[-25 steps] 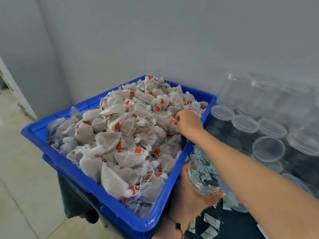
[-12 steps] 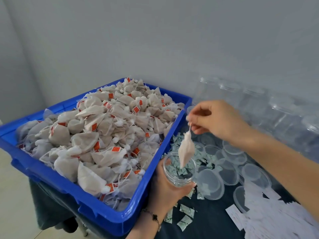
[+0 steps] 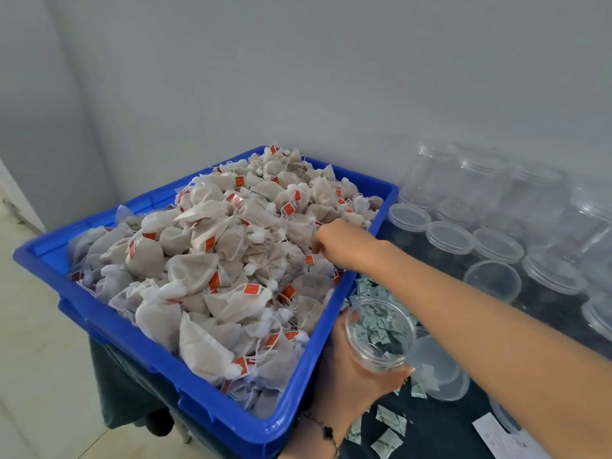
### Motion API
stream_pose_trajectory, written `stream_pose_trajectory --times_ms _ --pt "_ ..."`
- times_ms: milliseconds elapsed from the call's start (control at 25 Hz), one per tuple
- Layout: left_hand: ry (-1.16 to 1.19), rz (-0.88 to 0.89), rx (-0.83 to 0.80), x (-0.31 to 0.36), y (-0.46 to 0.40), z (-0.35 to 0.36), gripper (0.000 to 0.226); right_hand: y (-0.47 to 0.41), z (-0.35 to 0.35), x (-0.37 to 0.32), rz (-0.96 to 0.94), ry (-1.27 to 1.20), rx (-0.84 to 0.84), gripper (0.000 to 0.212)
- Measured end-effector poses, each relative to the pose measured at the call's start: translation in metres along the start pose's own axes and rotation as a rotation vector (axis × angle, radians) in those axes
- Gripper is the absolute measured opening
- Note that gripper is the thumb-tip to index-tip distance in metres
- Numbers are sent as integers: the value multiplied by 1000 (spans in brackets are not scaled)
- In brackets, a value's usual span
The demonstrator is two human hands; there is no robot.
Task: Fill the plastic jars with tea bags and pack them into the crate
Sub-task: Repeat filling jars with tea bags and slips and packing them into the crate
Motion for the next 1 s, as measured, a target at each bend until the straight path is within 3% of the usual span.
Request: stream_pose_trajectory --times_ms 120,240,320,400,640,760,840,920,1000 --pt "14 1 -3 -1 -1 2 83 -25 27 0 45 175 -133 16" --pt "35 -59 -27 -15 4 3 88 -28 24 5 43 173 -88 5" --pt "63 -106 -44 -20 6 4 89 -20 12 14 41 67 -47 10" --pt "76 -137 -55 -24 7 5 92 0 -8 26 33 -74 11 3" --pt "66 -143 -37 -23 7 3 94 95 -89 61 61 -369 370 10" --pt "29 -146 -18 -22 7 2 89 125 -71 46 -1 -430 119 10" --pt "-8 -146 -7 -21 6 1 88 135 -42 29 -43 -256 -79 8" --pt "-42 -128 -6 -21 4 1 86 127 -35 17 -52 -77 -17 18" --pt "-58 -153 -31 -21 3 4 86 103 -46 1 -58 -109 132 16"
Point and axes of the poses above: each hand's wrist, its own y-axis away from the middle knuckle, its own z-axis out of the palm, x = y × z, the point moved 8 cm from there along -y, towards the middle knuckle, and after that the axes turned 11 degrees about y, right-handed, at the moved point
